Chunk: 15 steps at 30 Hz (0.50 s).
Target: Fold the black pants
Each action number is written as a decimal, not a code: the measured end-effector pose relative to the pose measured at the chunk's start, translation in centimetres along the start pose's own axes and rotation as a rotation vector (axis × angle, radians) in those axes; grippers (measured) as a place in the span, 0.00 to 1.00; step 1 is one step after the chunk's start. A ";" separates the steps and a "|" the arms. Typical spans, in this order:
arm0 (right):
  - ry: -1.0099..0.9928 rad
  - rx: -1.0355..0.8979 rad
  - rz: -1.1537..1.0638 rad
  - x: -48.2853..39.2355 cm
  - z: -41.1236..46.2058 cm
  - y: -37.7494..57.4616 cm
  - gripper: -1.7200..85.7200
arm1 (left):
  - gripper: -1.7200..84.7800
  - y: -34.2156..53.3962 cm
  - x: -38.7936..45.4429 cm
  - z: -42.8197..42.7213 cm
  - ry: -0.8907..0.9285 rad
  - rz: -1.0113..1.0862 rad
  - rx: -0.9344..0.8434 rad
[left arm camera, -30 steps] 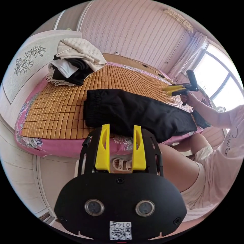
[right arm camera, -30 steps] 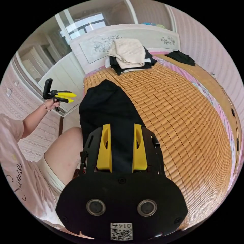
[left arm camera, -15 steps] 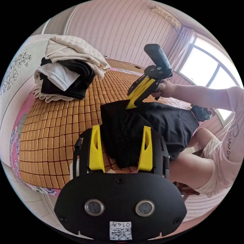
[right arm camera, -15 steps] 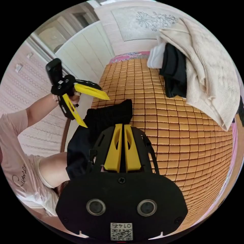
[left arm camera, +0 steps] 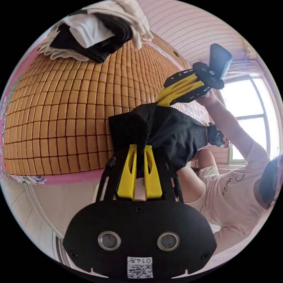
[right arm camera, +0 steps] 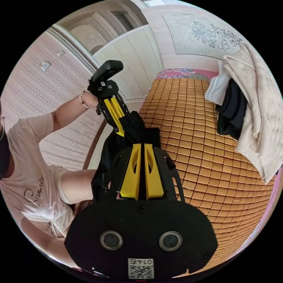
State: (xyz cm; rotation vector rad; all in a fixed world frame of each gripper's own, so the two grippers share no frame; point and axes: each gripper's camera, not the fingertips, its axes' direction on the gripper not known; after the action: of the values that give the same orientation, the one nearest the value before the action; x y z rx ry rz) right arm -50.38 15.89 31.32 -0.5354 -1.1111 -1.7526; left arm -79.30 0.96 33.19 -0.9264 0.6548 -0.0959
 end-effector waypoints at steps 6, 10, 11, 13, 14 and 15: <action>-0.021 -0.009 0.140 1.3 0.1 3.1 0.04 | 0.07 0.5 -0.2 -0.5 0.037 -0.059 0.042; 0.032 0.056 0.227 -0.3 -2.5 9.7 0.09 | 0.04 1.9 -0.4 -1.7 -0.110 -0.145 0.096; 0.035 0.063 0.248 -0.5 -2.8 10.9 0.09 | 0.03 2.3 -0.4 -1.8 -0.167 -0.176 0.127; 0.077 0.077 0.370 -1.7 -3.9 16.3 0.10 | 0.02 3.1 0.3 -1.9 -0.221 -0.193 0.183; 0.087 0.080 0.402 -2.0 -4.2 17.7 0.11 | 0.01 3.7 1.5 -2.2 -0.220 -0.166 0.242; 0.110 0.079 0.462 -2.8 -4.7 20.5 0.11 | 0.01 3.9 2.3 -2.2 -0.218 -0.138 0.265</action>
State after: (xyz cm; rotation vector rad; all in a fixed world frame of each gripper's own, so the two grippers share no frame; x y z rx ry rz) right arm -30.38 10.64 36.00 -0.5861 -0.8900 -1.3151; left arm -79.44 0.93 28.15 -0.7125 0.3649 -0.1973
